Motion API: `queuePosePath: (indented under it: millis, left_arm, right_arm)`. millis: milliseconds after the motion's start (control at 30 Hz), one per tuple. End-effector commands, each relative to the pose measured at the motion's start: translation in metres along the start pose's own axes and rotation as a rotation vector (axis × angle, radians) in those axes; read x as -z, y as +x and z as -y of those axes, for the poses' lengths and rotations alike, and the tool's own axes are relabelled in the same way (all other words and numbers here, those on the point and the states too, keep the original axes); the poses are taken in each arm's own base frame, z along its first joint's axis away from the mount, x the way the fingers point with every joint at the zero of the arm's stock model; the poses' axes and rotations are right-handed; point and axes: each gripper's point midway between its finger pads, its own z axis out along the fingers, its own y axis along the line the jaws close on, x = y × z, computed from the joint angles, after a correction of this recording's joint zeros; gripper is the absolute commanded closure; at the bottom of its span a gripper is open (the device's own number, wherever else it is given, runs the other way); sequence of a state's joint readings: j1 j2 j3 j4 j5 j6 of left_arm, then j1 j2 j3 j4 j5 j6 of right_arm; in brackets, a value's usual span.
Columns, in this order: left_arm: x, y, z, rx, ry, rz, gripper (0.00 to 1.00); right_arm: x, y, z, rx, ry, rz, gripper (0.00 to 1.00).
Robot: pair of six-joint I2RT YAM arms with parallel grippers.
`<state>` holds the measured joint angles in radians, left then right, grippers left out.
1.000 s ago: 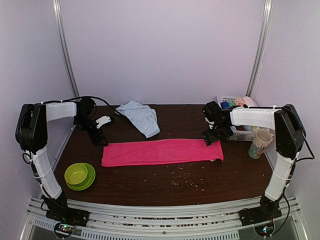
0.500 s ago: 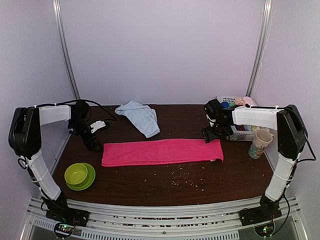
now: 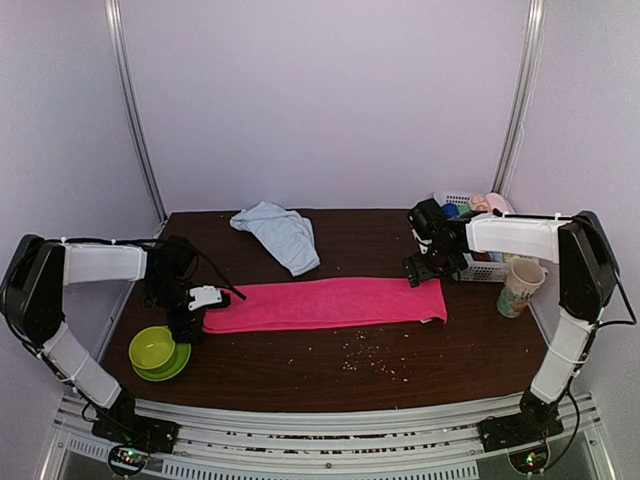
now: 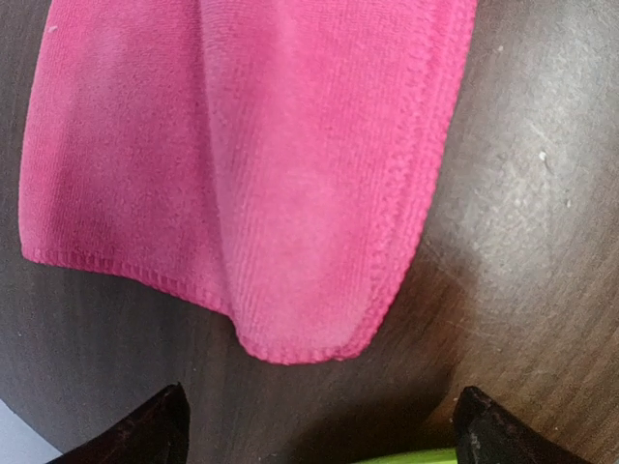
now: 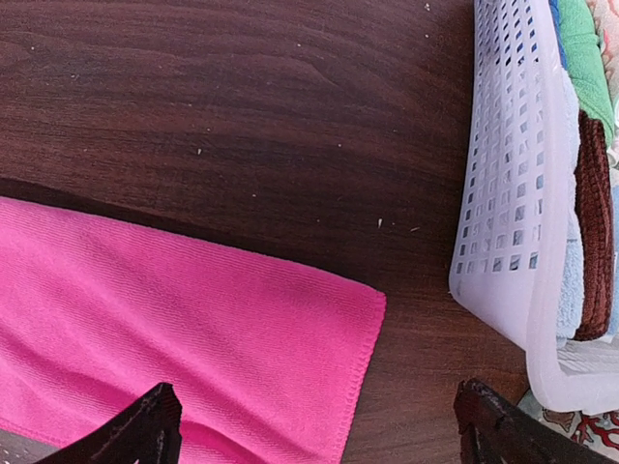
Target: Roll the towels
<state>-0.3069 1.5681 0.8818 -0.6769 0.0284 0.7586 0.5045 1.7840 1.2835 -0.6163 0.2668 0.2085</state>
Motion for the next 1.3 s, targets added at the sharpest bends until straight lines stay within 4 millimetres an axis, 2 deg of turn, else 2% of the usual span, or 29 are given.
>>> queuePosePath:
  millis: [0, 133, 567, 900, 967, 1033, 1133, 1267]
  left_arm:
    - [0.003, -0.003, -0.001, -0.055, -0.084, 0.0, 0.02]
    - [-0.006, 0.009, 0.007, -0.088, -0.11, -0.056, 0.02]
    - [-0.005, 0.052, 0.017, -0.112, -0.154, -0.18, 0.02]
    - [0.003, 0.09, 0.009, -0.057, -0.117, -0.207, 0.02]
    - [0.005, 0.086, 0.003, -0.042, -0.124, -0.18, 0.02]
    - [0.012, 0.072, -0.004, -0.024, -0.126, -0.116, 0.02]
    - [0.03, 0.039, -0.016, 0.011, -0.106, 0.018, 0.02]
    - [0.057, -0.004, -0.046, 0.096, -0.116, 0.171, 0.02]
  right_arm:
    - [0.004, 0.001, 0.001, 0.008, 0.018, 0.016, 0.0]
    - [0.007, -0.001, -0.001, 0.014, 0.017, 0.024, 0.01]
    - [0.013, -0.003, 0.0, 0.023, 0.026, 0.031, 0.01]
    - [0.016, -0.001, 0.001, 0.026, 0.031, 0.03, 0.01]
    - [0.015, -0.001, 0.001, 0.027, 0.031, 0.028, 0.01]
    - [0.013, -0.002, 0.0, 0.026, 0.031, 0.027, 0.01]
    - [0.01, -0.004, -0.002, 0.02, 0.032, 0.021, 0.0]
    - [0.005, -0.008, -0.003, 0.013, 0.04, 0.01, 0.0]
